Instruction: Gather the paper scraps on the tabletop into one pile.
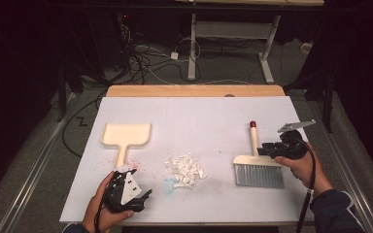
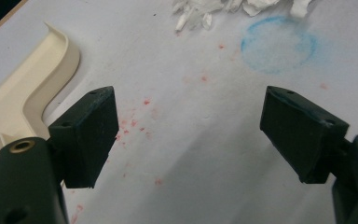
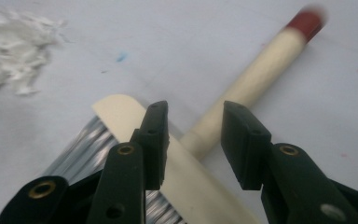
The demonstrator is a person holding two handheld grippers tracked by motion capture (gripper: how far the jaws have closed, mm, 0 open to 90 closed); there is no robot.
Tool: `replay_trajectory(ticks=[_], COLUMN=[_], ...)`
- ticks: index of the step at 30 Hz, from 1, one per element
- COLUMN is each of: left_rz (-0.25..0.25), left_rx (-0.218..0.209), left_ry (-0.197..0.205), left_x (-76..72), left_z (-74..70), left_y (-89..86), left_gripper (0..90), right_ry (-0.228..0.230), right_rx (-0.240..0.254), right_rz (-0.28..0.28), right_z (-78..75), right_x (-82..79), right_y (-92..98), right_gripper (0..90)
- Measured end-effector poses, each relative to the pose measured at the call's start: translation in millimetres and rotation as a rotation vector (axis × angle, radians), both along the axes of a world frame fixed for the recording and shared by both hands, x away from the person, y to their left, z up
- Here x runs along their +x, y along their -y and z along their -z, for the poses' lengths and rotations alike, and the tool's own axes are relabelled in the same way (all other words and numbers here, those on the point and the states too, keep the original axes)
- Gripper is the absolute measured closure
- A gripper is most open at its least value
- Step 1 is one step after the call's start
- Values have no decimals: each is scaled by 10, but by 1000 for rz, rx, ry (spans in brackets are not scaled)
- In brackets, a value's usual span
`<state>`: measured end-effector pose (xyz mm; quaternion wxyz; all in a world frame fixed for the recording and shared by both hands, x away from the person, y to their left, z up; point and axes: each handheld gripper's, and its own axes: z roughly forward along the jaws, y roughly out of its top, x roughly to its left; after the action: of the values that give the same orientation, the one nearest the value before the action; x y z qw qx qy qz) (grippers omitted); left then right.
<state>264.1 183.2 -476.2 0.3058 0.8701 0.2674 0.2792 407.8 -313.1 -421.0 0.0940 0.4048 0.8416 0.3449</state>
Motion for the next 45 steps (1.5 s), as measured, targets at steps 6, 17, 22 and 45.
replay_trajectory(ticks=[6,17,22,45], left_rz=[2,11,15,23], left_rx=[1,-2,-4,-7], left_ry=[0,5,7,13], left_x=[14,33,36,68], left_z=[2,-1,-6,-13], left_y=[6,28,43,65], left_gripper=[184,184,184,183], right_ry=[87,137,242,547], right_rx=[-77,-151,-83,66], right_rz=[55,104,72,168], right_z=[10,146,71,-235], right_x=[12,167,107,-390], right_y=[-103,-321,-352,-329], right_gripper=[641,698,633,166])
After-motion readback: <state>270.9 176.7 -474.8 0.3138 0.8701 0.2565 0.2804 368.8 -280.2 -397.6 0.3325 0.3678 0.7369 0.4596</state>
